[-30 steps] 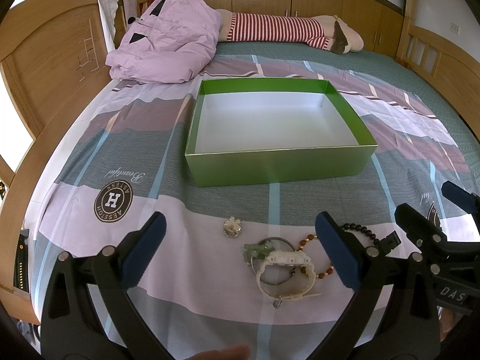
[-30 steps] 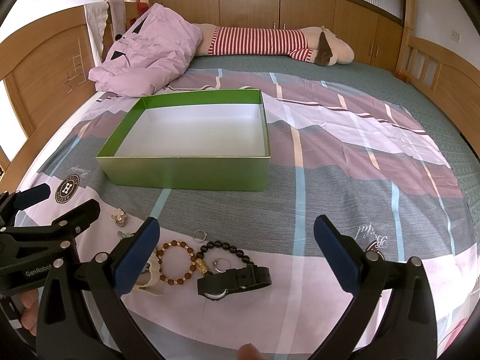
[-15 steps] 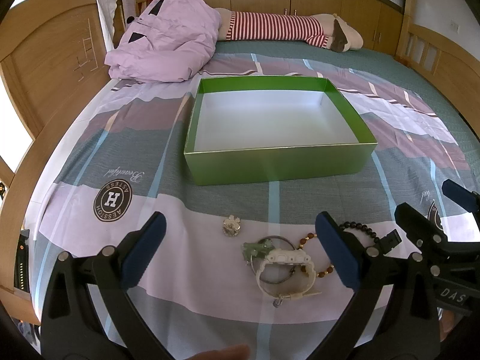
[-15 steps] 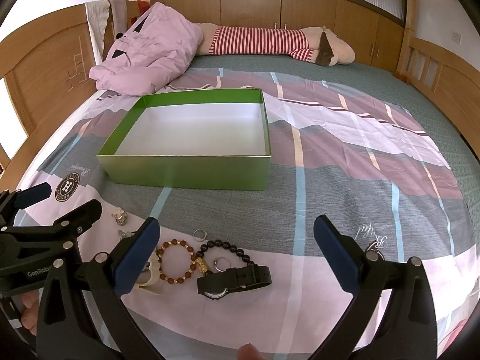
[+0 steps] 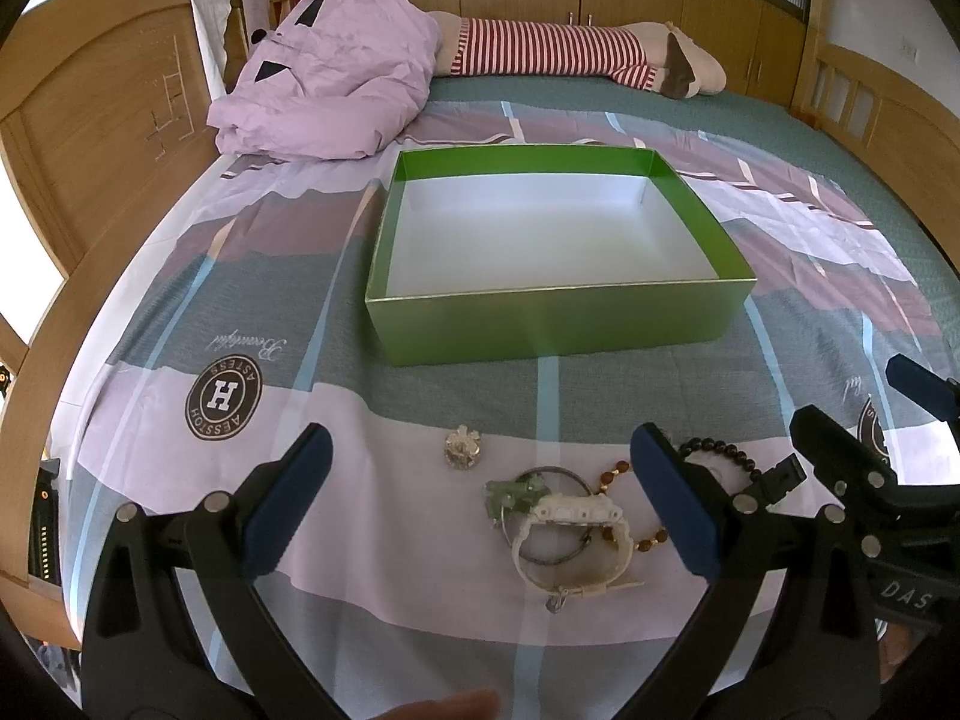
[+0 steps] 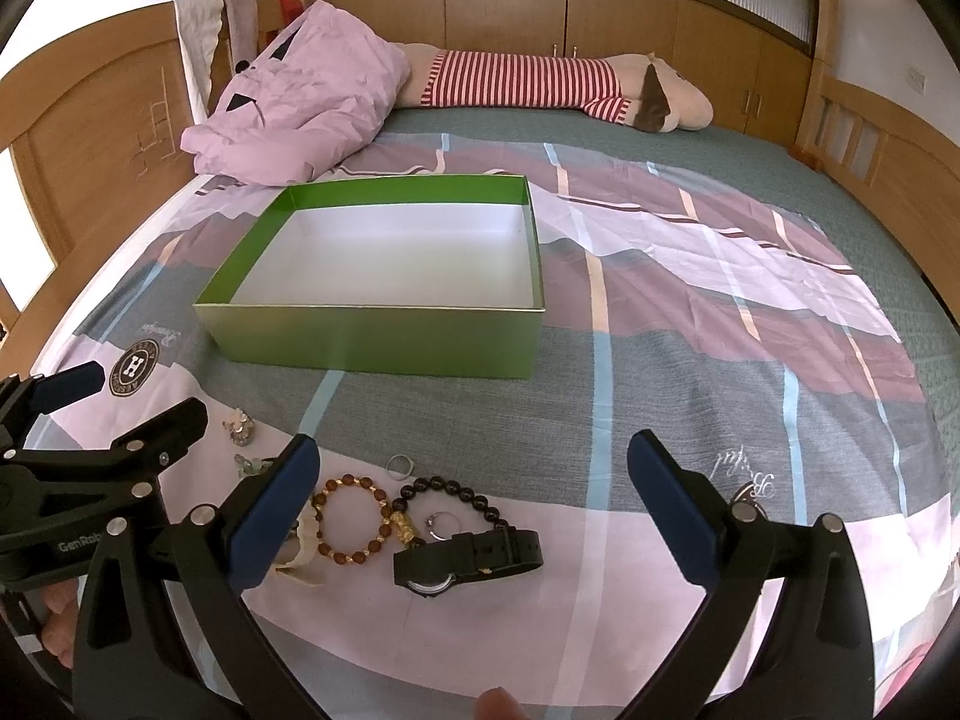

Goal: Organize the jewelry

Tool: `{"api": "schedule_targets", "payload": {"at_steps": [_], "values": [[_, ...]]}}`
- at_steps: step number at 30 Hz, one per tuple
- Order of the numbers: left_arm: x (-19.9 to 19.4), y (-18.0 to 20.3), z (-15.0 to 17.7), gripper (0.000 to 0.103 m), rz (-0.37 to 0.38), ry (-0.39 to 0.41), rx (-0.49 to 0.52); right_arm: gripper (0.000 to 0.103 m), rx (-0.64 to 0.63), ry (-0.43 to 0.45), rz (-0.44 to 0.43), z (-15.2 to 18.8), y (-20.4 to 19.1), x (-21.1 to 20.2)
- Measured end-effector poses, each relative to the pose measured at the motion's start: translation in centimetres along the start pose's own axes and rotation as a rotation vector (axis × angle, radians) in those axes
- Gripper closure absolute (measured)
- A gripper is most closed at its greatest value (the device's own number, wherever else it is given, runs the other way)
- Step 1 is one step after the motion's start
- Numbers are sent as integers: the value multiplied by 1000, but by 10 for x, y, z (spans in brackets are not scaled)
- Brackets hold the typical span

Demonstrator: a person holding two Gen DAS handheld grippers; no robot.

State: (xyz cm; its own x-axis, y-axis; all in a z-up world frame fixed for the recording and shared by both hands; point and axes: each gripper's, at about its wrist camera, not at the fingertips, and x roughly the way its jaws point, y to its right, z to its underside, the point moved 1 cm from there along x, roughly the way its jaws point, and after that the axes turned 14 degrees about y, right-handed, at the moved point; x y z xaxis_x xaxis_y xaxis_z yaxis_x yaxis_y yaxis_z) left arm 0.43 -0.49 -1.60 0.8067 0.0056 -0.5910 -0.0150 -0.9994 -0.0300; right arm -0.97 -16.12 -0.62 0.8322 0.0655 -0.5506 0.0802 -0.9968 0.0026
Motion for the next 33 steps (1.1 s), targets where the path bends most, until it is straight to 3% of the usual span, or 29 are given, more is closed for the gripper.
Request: {"api": "schedule_targets", "payload": {"at_steps": [9, 13, 16, 17, 18, 20, 21, 23, 27, 31, 33], "values": [[2, 0, 0, 2, -4, -8, 8, 1, -13, -1, -2, 0, 0, 1], [12, -7, 1, 2, -17, -34, 11, 1, -55, -69, 43, 2, 12, 14], [27, -17, 3, 3, -27, -106, -3, 4, 28, -187, 41, 12, 38, 33], [32, -20, 5, 9, -24, -126, -13, 11, 54, -224, 26, 17, 43, 38], [37, -24, 7, 19, -20, -154, -27, 27, 73, -259, 25, 22, 47, 42], [43, -26, 12, 35, -5, -195, -37, 46, 72, -293, 13, 30, 45, 46], [47, -24, 16, 41, 21, -227, -43, 49, 65, -309, -3, 34, 41, 49], [51, -19, 23, 42, 81, -275, -57, 49, 50, -339, -31, 40, 35, 54], [56, -8, 33, 41, 156, -320, -45, 49, -15, -356, 3, 44, 29, 57], [55, -4, 36, 40, 133, -303, -8, 49, -35, -317, 88, 41, 39, 55], [54, -6, 33, 55, 53, -296, 28, 49, -13, -299, 88, 34, 49, 50]]}}
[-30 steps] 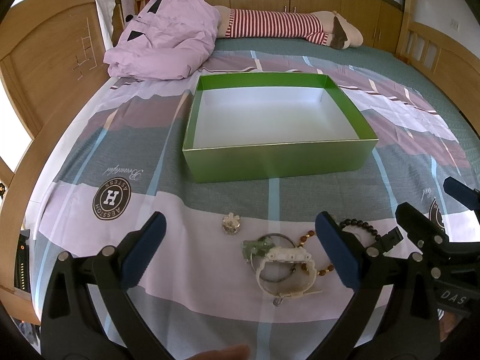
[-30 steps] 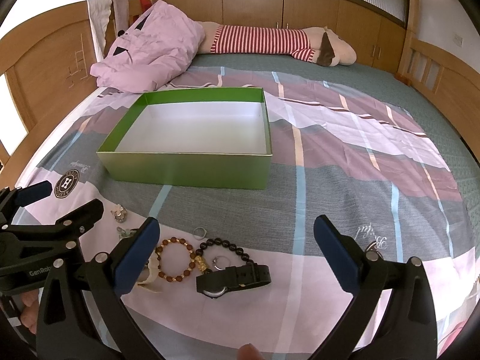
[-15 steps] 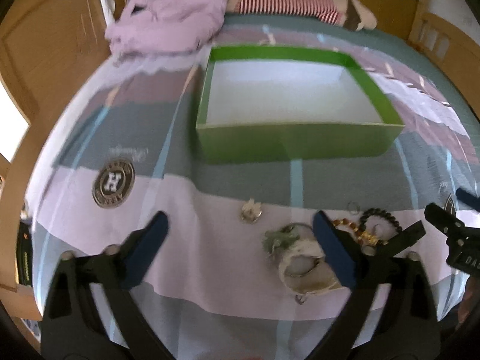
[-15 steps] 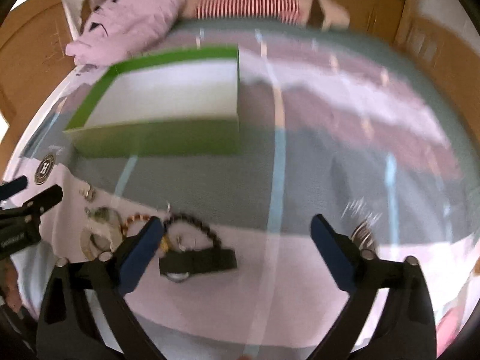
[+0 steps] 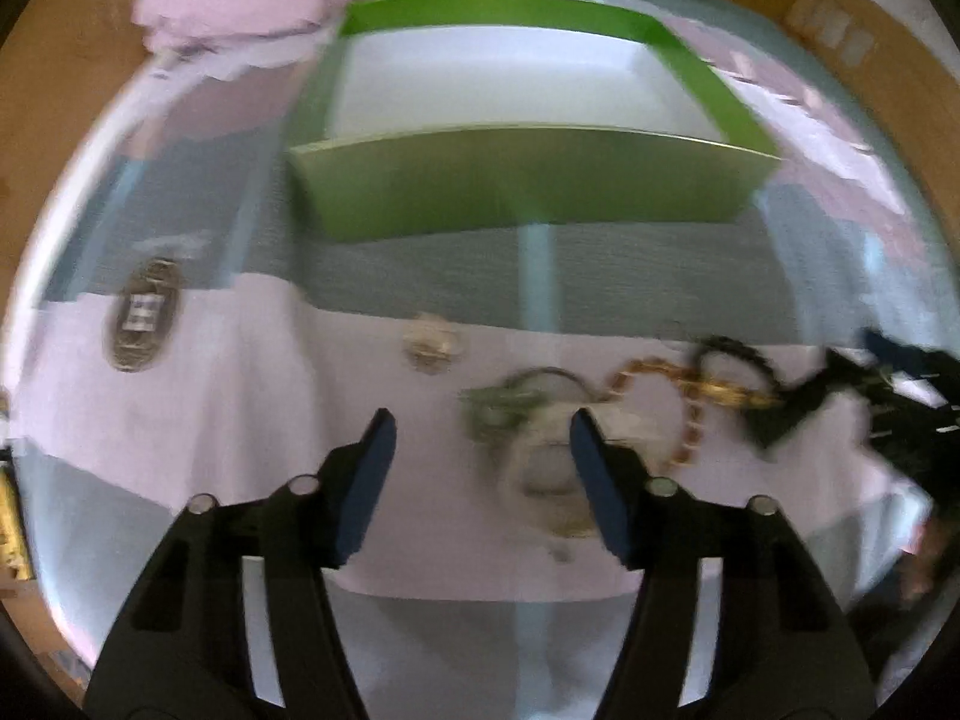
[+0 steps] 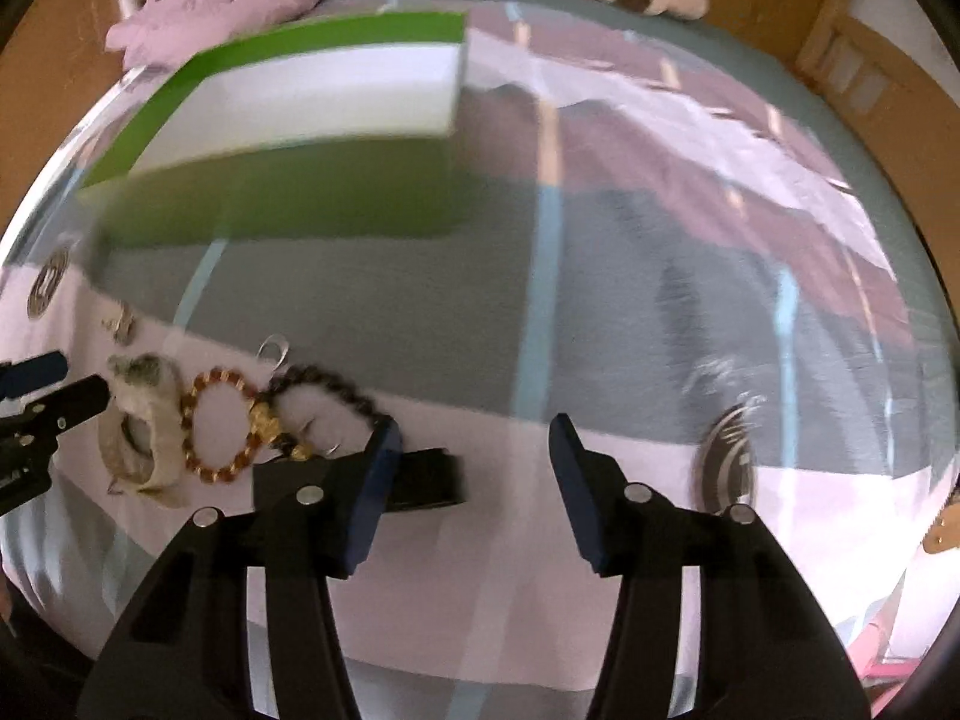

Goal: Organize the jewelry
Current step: 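Grasp the black-strap watch with the right tool while the left tool grasps the white-strap watch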

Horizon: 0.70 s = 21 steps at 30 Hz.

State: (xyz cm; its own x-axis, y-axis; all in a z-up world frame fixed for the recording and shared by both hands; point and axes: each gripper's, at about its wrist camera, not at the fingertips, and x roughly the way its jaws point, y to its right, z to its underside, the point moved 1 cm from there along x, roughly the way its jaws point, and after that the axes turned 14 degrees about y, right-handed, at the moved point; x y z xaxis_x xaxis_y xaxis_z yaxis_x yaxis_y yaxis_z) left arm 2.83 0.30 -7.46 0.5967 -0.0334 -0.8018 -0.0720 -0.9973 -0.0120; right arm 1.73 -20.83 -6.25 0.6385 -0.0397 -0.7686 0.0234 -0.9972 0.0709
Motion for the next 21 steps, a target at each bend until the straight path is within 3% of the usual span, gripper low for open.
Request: {"api": "schedule_targets", "payload": {"at_steps": [1, 2, 7, 12, 16, 18, 21], "values": [[0, -3, -1, 56, -41, 2, 18, 49, 12, 6, -6, -2, 6, -3], [-2, -8, -3, 56, -30, 4, 8, 49, 18, 8, -17, -3, 10, -5], [-17, -9, -10, 48, 177, -44, 3, 49, -63, -74, -145, 1, 2, -5], [-6, 4, 1, 46, 184, -110, 78, 49, -178, -124, -146, 16, -22, 4], [17, 14, 10, 48, 154, -147, 84, 50, -132, -78, -177, 14, -24, 5], [27, 12, 13, 77, 135, -153, 64, 71, -101, -79, -232, 11, -24, 7], [32, 5, 9, 96, 155, -148, 6, 78, -56, -30, -237, 1, -18, 2]]}}
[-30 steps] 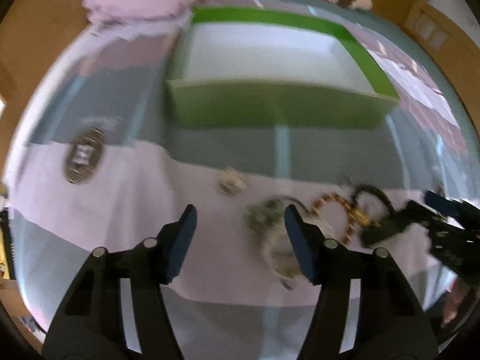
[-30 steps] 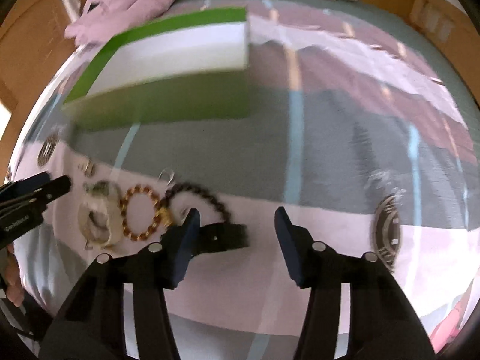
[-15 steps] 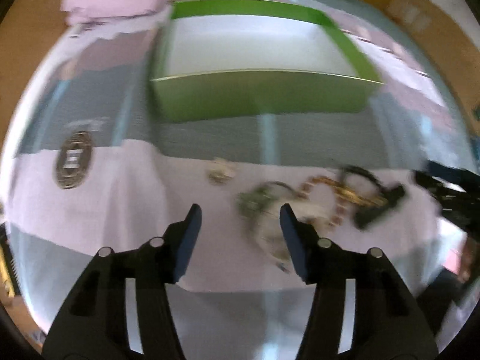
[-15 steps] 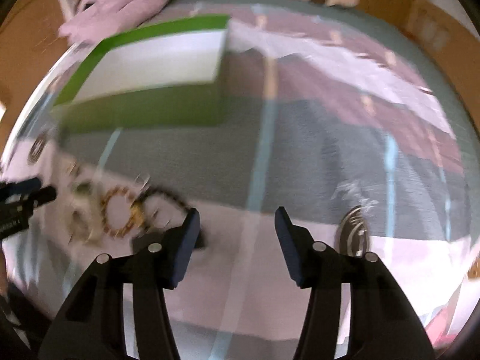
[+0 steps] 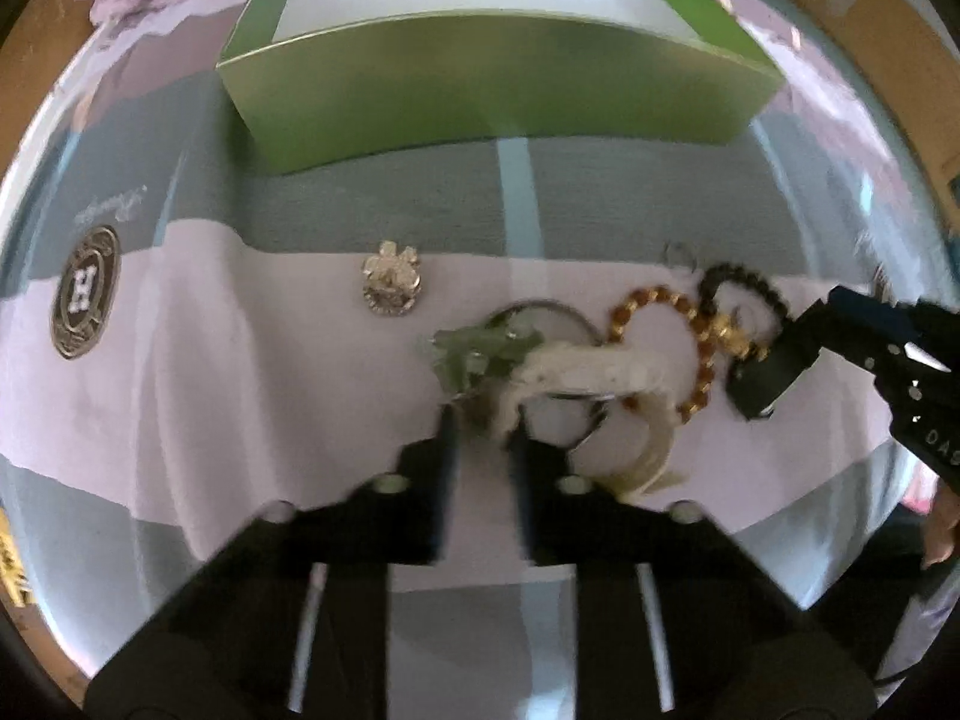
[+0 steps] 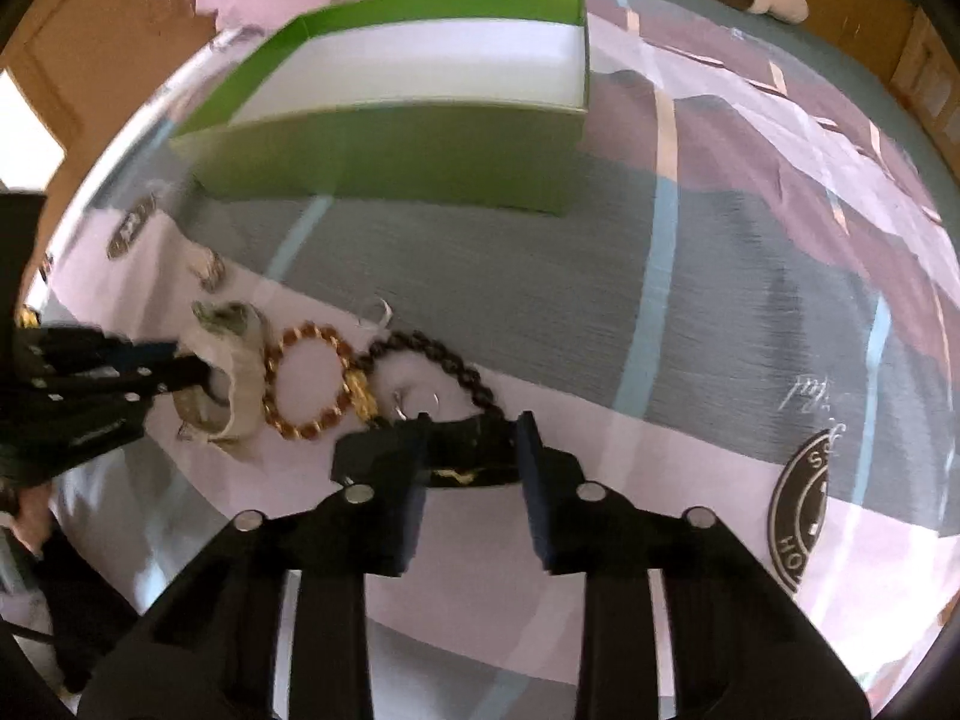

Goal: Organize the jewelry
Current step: 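Grasp the black-strap watch with the right tool while the left tool grasps the white-strap watch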

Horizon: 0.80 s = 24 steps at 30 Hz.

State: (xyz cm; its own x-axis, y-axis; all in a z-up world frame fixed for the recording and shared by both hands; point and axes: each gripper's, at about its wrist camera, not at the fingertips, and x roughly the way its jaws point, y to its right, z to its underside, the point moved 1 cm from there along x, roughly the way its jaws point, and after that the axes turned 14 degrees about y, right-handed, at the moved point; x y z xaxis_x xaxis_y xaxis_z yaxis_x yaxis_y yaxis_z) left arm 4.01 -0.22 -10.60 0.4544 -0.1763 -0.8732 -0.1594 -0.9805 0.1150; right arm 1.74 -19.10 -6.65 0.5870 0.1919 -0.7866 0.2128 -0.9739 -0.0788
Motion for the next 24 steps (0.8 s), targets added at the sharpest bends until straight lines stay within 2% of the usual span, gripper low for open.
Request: {"api": "schedule_targets", "payload": {"at_steps": [4, 6, 10, 13, 18, 21, 22, 23, 24], "values": [[-15, -13, -9, 96, -37, 63, -51, 78, 52, 65, 78, -9, 21, -16], [-25, -20, -15, 96, -20, 94, -84, 76, 69, 49, 100, -7, 30, -17], [-48, -30, -24, 96, 72, 163, -148, 69, 78, 6, 129, -3, 42, -11], [-56, -42, -27, 96, 61, 180, -162, 64, 44, -52, 104, 1, 41, -7], [-48, -52, -20, 91, 29, 151, -160, 62, -119, -157, 62, 19, 19, 4], [-50, -44, -18, 90, 26, 150, -143, 62, -81, -110, -5, 18, 7, 8], [-49, -42, -18, 90, 29, 151, -136, 63, -72, -92, -29, 15, 3, 9], [-49, -41, -18, 89, 34, 151, -132, 69, -58, -71, -60, 13, -1, 9], [-50, -42, -16, 89, 37, 150, -129, 82, -52, -44, -63, 9, -6, 10]]}}
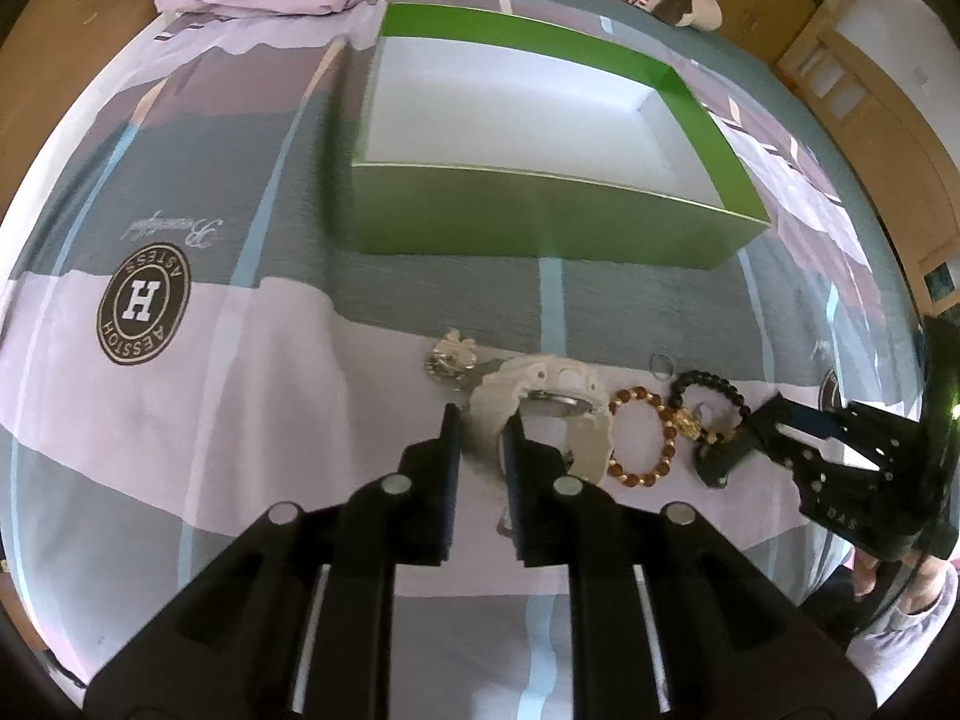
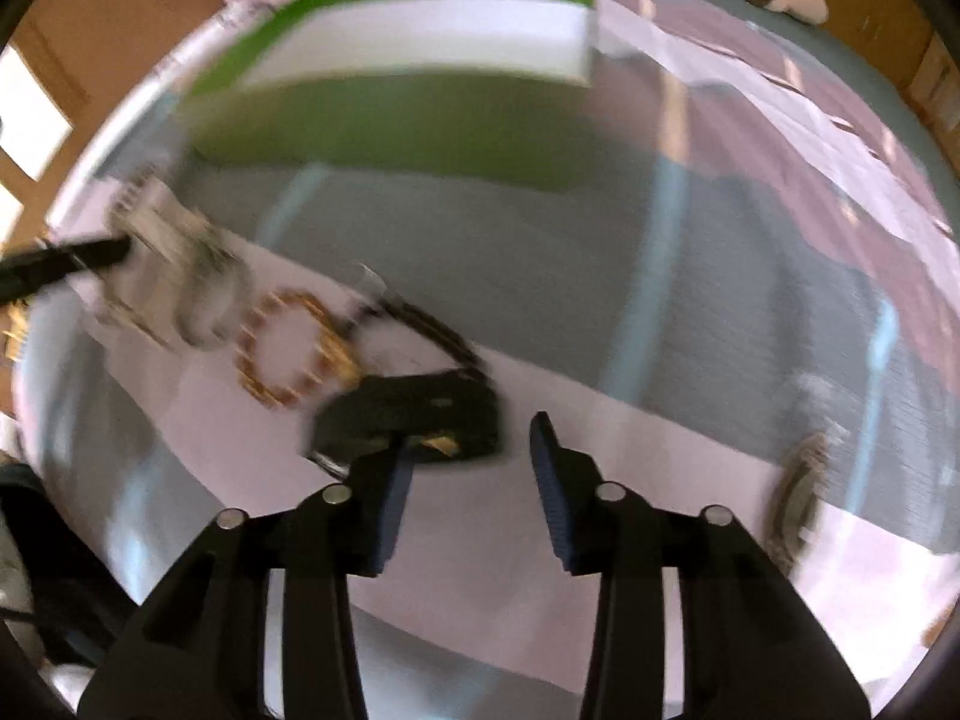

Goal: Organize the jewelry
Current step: 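Grasp the black-strap watch with the right tool while the left tool grasps the white-strap watch, then carry both watches into the green box and open both tools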

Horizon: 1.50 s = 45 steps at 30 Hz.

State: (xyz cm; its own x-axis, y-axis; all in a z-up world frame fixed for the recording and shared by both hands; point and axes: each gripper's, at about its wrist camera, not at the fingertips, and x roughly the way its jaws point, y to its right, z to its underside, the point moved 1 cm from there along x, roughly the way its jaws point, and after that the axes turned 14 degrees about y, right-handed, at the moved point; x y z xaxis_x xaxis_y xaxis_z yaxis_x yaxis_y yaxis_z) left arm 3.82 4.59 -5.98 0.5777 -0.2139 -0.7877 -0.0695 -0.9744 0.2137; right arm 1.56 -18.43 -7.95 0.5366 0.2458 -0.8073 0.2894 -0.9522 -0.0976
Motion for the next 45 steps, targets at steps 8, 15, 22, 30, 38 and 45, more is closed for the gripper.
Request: {"api": "schedule_targets", "payload": {"at_steps": [8, 15, 22, 30, 38, 45], "values": [[0, 2, 2, 89, -7, 7, 8, 101, 113, 153, -77, -23, 11, -36], [0, 5, 1, 89, -4, 21, 16, 100, 141, 103, 53, -18, 39, -21], [-1, 9, 1, 89, -6, 44, 25, 100, 87, 146, 106, -20, 30, -24], [-34, 12, -19, 89, 30, 213, 5, 100, 69, 284, 86, -44, 21, -54], [-53, 12, -75, 89, -15, 354, 25, 100, 59, 444, 40, -106, -1, -62], [-10, -9, -101, 89, -75, 344, -23, 100, 80, 472, 86, -137, -3, -21]]}}
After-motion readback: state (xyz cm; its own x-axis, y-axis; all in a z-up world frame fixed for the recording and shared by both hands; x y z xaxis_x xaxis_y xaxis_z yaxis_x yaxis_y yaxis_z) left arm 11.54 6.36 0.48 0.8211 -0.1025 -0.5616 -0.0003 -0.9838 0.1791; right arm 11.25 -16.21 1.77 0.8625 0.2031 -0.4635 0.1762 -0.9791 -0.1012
